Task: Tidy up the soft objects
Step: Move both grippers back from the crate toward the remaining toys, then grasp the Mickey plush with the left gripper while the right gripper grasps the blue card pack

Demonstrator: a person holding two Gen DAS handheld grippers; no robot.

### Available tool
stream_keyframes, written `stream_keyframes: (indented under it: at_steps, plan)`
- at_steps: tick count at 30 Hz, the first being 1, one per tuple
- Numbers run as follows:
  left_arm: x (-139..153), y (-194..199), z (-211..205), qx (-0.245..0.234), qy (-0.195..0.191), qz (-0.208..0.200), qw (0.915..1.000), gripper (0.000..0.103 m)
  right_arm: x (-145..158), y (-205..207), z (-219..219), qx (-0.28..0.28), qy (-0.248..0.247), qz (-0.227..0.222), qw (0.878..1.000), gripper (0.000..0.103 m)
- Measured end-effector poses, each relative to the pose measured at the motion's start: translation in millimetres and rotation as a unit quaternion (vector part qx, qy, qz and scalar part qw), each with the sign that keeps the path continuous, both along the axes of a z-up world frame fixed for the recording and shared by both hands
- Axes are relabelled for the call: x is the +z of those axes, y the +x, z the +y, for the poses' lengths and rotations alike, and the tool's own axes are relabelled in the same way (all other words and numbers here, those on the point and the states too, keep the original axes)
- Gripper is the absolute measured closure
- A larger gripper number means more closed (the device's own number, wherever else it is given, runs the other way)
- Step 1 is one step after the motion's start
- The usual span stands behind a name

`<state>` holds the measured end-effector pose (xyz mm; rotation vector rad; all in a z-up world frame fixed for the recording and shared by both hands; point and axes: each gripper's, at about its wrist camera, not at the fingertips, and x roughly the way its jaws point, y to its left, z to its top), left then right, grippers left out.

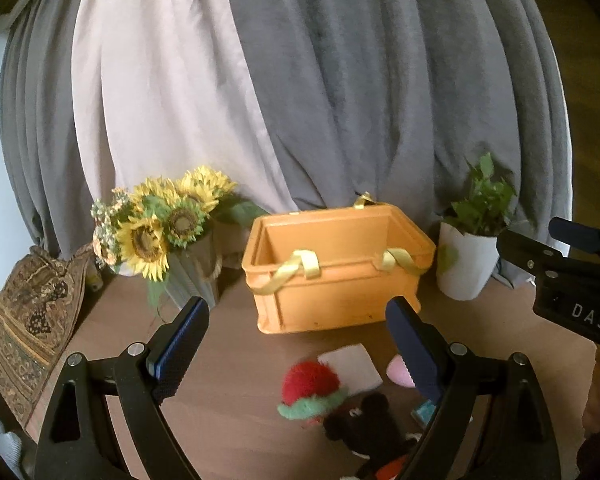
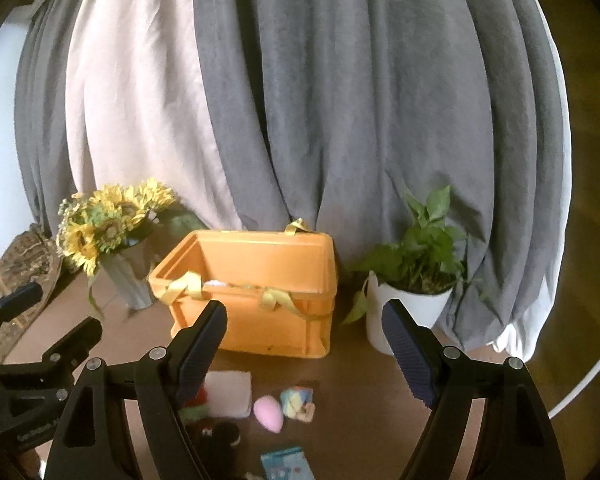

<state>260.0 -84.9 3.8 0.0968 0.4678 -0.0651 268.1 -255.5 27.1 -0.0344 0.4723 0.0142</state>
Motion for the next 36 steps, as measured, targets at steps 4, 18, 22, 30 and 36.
stream_keyframes:
  at_steps: [4,18,22,30,36]
  plan:
    - [-11,-10,-6,-0.005,0.001,0.009,0.9999,0.012,-11,-11,-5,0.006,0.005,0.008,1.000,0.022]
    - [-63,-34,-29,-0.033,0.024,0.075,0.9964,0.012,-64,-24,-16,0.038,0.011,0.080,0.996,0.022]
    - [-76,-37,-34,-0.041,0.028,0.094,0.9943,0.012,-81,-25,-17,0.049,0.018,0.104,0.993,0.022]
    - [-108,-37,-44,-0.061,0.027,0.141,0.9878,0.012,-119,-23,-18,0.062,0.021,0.164,0.984,0.022]
    - [-129,-36,-51,-0.070,0.021,0.172,0.9824,0.012,-143,-17,-23,0.065,0.025,0.206,0.976,0.022]
